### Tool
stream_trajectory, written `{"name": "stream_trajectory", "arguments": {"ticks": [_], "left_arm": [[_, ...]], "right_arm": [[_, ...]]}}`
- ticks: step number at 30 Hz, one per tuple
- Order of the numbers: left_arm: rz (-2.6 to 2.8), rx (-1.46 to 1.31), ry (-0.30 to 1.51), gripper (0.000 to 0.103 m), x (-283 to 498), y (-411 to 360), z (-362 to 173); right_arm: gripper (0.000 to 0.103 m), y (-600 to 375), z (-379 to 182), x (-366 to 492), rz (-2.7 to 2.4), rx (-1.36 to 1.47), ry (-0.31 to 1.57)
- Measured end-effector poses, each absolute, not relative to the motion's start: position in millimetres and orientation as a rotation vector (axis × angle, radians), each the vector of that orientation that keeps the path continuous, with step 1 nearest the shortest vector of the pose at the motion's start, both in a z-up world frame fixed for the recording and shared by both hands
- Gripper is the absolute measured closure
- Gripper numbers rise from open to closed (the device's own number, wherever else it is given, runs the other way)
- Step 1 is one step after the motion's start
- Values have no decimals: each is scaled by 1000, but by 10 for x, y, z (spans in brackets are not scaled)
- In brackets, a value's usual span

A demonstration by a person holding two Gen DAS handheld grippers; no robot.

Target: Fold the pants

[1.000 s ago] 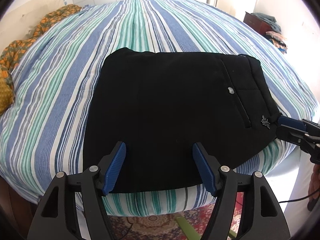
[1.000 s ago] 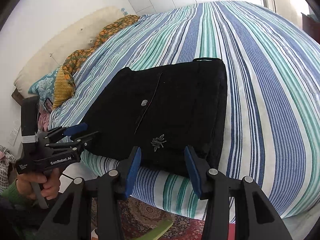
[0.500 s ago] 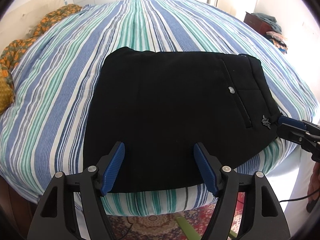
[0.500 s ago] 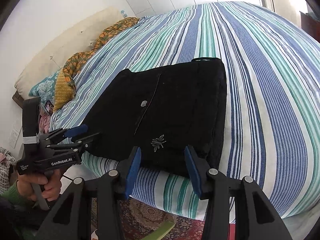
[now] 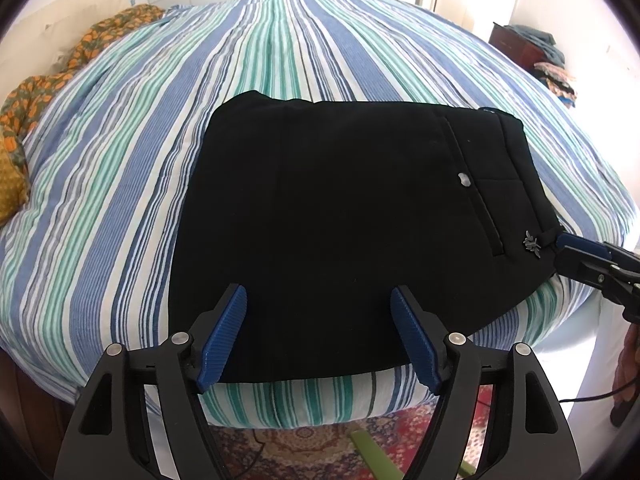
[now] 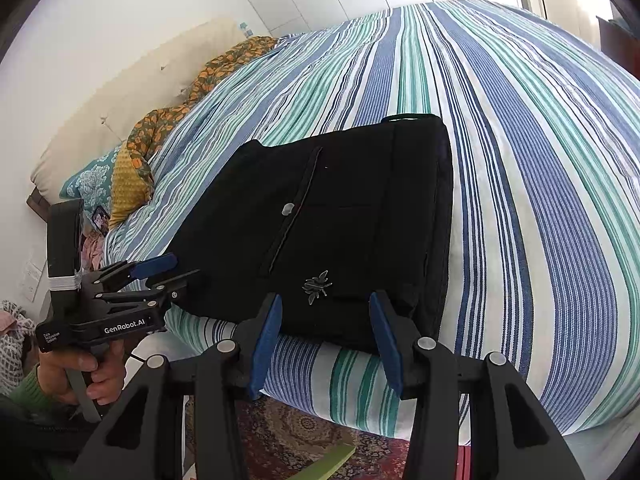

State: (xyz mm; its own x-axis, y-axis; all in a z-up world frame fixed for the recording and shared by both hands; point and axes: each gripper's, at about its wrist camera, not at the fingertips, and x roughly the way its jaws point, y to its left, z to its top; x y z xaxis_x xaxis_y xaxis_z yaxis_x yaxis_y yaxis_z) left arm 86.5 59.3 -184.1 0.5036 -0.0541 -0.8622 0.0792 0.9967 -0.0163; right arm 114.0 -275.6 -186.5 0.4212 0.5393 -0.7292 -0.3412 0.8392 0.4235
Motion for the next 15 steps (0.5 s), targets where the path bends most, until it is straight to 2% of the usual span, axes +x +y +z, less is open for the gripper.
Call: {"name": "stream_trajectory", "arguments": {"ticks": [15], "left_arm": [[-81, 25, 1041, 24, 846, 601, -1828]], "right_arm": [[55, -2744, -1874, 1141, 558, 226, 993]]}}
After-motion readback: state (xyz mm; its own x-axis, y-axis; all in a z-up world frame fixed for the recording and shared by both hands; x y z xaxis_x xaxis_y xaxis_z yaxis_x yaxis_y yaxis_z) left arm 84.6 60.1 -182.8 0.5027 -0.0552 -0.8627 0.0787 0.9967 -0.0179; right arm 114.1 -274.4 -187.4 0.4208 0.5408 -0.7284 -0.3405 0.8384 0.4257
